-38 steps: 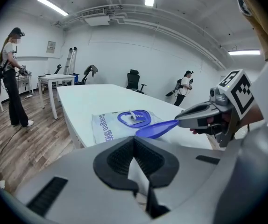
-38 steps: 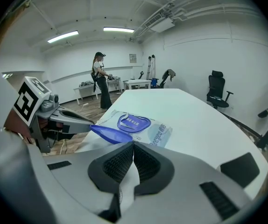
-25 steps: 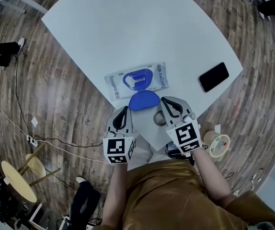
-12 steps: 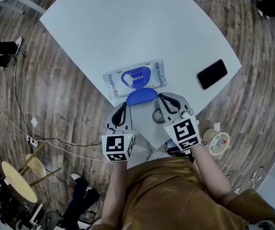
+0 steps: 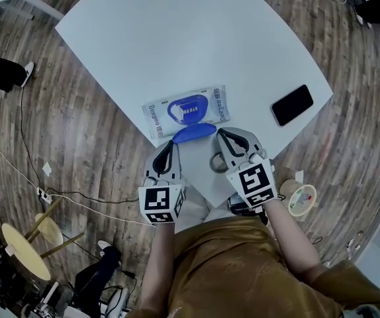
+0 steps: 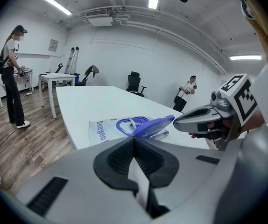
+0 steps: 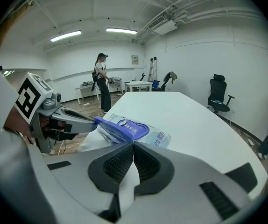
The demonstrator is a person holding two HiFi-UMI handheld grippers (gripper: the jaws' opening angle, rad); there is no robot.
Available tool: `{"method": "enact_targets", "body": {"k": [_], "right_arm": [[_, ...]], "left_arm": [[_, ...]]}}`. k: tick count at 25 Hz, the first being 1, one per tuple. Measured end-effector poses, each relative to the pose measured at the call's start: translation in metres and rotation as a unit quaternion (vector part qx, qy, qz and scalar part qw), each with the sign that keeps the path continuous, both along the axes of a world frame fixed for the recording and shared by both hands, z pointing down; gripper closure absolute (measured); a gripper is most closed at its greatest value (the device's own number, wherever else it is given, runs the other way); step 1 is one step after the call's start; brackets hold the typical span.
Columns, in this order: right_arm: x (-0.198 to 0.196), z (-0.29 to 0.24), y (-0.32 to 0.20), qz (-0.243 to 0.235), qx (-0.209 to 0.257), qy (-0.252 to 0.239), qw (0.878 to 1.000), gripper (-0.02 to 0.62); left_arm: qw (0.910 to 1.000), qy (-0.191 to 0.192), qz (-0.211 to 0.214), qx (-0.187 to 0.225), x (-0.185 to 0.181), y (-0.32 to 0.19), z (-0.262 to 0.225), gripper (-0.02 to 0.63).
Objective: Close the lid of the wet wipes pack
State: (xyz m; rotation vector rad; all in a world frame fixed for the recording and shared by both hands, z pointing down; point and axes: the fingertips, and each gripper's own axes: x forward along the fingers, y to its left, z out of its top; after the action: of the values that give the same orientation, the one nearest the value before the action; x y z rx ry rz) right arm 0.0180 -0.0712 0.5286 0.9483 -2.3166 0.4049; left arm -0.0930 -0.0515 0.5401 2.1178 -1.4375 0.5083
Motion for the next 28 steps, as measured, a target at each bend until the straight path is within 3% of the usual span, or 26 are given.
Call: {"method": "enact_targets", "body": {"k": [28], "right_arm": [[-0.010, 0.000, -0.022, -0.011, -0.005, -0.008, 1.000, 0.586]], "left_arm": [[0.9999, -0.006, -0.013, 0.006, -0.010, -0.022, -0.006, 0.609]]}}
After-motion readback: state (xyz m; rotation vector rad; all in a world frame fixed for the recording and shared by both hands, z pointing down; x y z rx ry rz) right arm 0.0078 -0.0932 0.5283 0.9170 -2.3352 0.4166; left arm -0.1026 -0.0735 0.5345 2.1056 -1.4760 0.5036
